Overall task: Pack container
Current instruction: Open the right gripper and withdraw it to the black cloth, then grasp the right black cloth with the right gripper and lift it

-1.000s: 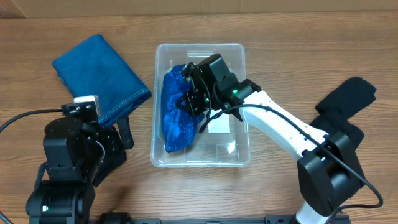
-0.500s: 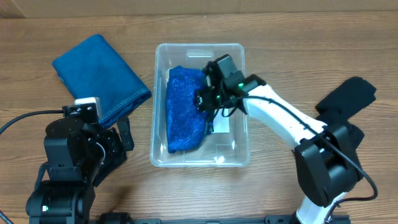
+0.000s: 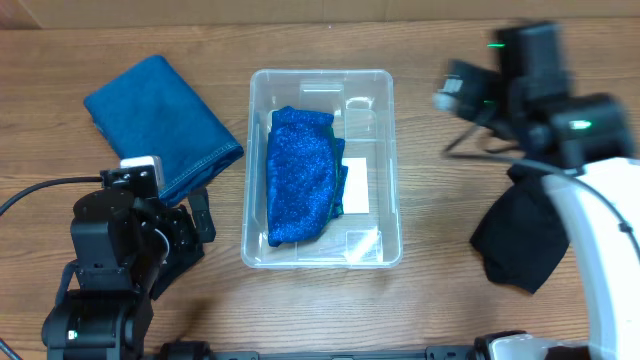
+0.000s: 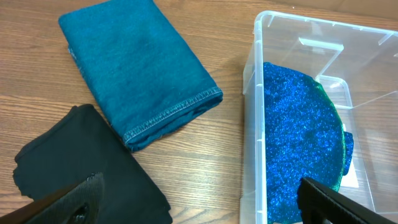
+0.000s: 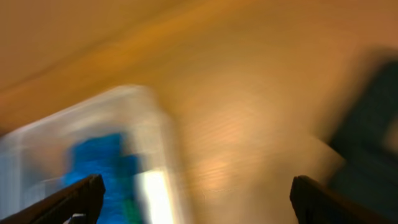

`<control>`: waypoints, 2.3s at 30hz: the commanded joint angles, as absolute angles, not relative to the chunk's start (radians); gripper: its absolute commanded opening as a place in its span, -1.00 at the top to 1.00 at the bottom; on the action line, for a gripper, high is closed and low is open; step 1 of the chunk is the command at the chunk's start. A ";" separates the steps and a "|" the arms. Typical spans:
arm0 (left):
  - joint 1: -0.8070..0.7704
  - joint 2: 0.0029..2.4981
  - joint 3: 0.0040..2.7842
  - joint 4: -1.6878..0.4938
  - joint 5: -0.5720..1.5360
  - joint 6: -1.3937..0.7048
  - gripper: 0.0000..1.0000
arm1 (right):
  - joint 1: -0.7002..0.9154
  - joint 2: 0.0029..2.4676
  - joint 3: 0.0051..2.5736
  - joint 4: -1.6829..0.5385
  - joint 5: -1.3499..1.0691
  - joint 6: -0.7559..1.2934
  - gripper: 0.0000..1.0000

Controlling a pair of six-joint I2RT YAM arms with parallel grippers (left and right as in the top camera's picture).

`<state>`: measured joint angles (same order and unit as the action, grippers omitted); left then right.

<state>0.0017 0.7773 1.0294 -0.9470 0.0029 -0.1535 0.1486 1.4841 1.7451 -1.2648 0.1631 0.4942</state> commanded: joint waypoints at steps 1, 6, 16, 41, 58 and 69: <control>0.000 0.779 1.053 -0.941 -0.010 -0.134 -1.00 | -0.121 1.496 1.705 -1.406 0.123 0.583 -1.00; 0.000 0.779 1.053 -0.937 -0.010 -0.134 -1.00 | -0.437 1.436 1.518 -1.387 -0.024 0.522 -1.00; 0.000 0.789 1.053 -0.937 -0.010 -0.134 -1.00 | -0.738 1.400 0.913 -1.002 -0.176 0.496 -1.00; 0.000 0.821 1.053 -0.938 -0.010 -0.134 -1.00 | -0.775 1.405 0.453 -0.402 -0.388 0.344 0.71; 0.000 0.821 1.053 -0.937 -0.010 -0.134 -1.00 | -0.336 1.114 0.991 -0.616 -0.918 0.319 0.92; 0.000 0.823 1.053 -0.938 -0.010 -0.134 -1.00 | 0.372 1.351 1.208 -0.469 -0.487 0.358 0.93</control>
<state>0.0017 0.8211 1.0294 -0.9428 0.0029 -0.1535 0.3103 1.2453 1.1881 -0.5079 -0.6182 0.3504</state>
